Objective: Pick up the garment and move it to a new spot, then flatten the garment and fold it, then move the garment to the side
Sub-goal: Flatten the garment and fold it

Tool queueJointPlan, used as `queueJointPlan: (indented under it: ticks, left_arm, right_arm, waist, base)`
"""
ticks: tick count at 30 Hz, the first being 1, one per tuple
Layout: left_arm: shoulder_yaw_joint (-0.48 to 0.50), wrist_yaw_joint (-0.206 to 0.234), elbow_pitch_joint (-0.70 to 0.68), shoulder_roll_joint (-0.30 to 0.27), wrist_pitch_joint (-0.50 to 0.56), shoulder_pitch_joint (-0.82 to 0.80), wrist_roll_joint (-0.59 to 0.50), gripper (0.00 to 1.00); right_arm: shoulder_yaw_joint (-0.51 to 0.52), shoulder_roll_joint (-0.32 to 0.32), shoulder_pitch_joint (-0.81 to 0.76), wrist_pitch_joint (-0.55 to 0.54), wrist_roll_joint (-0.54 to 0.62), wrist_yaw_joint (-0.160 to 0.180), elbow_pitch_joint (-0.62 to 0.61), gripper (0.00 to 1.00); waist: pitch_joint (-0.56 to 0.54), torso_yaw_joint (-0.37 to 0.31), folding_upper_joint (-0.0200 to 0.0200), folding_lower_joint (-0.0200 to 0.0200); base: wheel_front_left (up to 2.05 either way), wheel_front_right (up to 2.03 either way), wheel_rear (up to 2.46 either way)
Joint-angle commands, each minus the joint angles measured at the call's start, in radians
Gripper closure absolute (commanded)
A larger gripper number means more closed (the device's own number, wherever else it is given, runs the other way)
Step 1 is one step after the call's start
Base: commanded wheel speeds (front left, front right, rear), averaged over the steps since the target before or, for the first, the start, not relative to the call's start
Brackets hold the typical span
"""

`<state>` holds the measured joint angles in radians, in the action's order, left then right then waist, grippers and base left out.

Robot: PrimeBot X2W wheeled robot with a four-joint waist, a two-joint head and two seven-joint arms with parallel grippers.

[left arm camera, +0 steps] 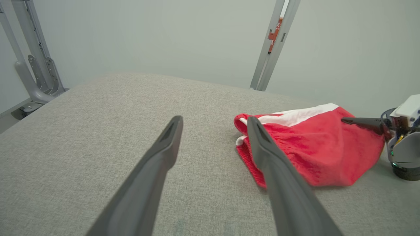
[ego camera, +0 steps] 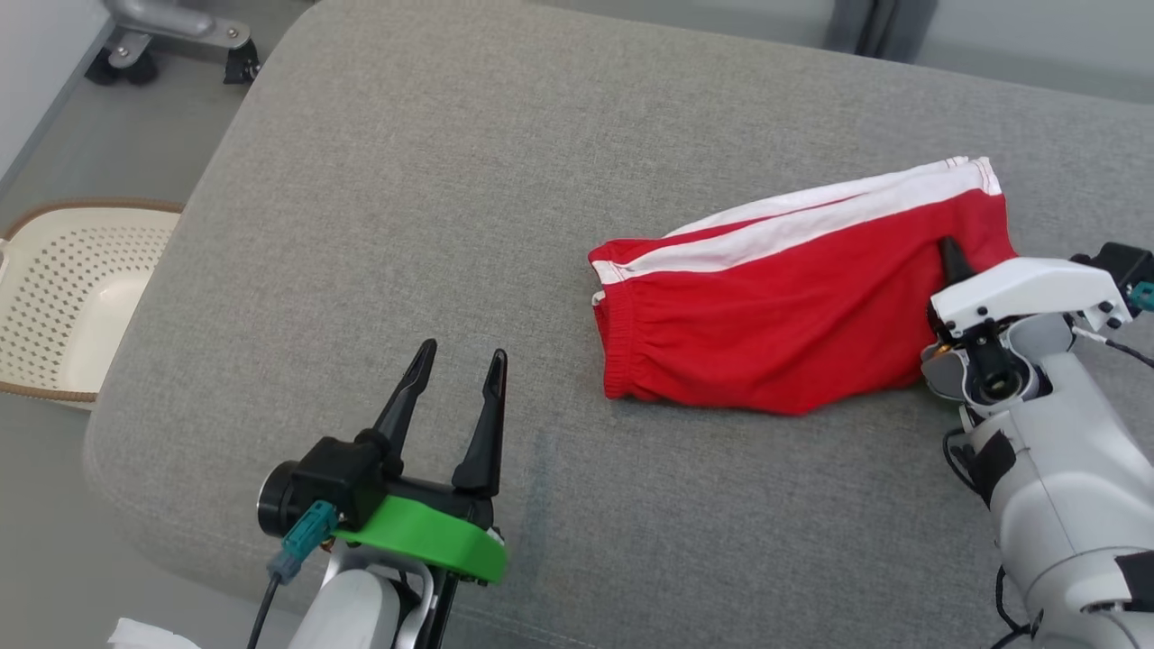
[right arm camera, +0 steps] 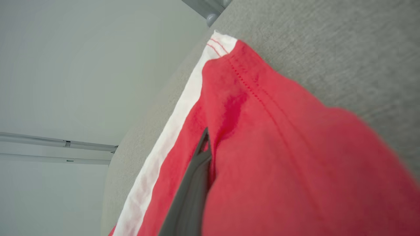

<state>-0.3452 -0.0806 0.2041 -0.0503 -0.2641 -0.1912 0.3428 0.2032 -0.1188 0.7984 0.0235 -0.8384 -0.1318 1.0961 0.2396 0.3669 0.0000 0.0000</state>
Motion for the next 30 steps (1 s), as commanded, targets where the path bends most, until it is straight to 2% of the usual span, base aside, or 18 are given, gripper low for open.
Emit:
queueJointPlan:
  ticks: [1, 12, 17, 26, 30]
  left_arm:
    - [0.008, -0.006, 0.003, -0.001, 0.000, 0.015, -0.013, 0.00]
    - [0.044, -0.017, 0.006, -0.002, 0.000, 0.077, -0.042, 0.00]
    - [0.051, -0.022, 0.008, -0.002, 0.000, 0.098, -0.051, 0.00]
    - [0.046, -0.030, 0.015, -0.002, 0.000, 0.088, -0.061, 0.00]
    - [0.056, -0.031, 0.019, -0.002, 0.000, 0.100, -0.062, 0.00]
  right_arm:
    - [-0.008, -0.011, -0.045, 0.019, 0.003, 0.002, -0.009, 1.00]
    - [0.020, -0.056, -0.222, 0.184, 0.012, 0.001, -0.064, 1.00]
    - [0.025, -0.038, -0.265, 0.201, 0.029, 0.001, -0.072, 1.00]
    - [-0.025, -0.018, -0.245, 0.223, 0.103, 0.001, -0.110, 1.00]
    - [-0.082, 0.001, -0.248, 0.231, 0.148, 0.001, -0.162, 1.00]
  waist:
    - [-0.037, -0.036, 0.0000, 0.0000]
    - [-0.129, -0.132, 0.0000, 0.0000]
    - [-0.148, -0.164, 0.0000, 0.0000]
    - [-0.157, -0.157, 0.0000, 0.0000]
    - [-0.167, -0.139, 0.0000, 0.0000]
  base:
    - [0.00, 0.00, 0.00]
    - [0.00, 0.00, 0.00]
    - [0.00, 0.00, 0.00]
    - [0.00, 0.00, 0.00]
    - [0.00, 0.00, 0.00]
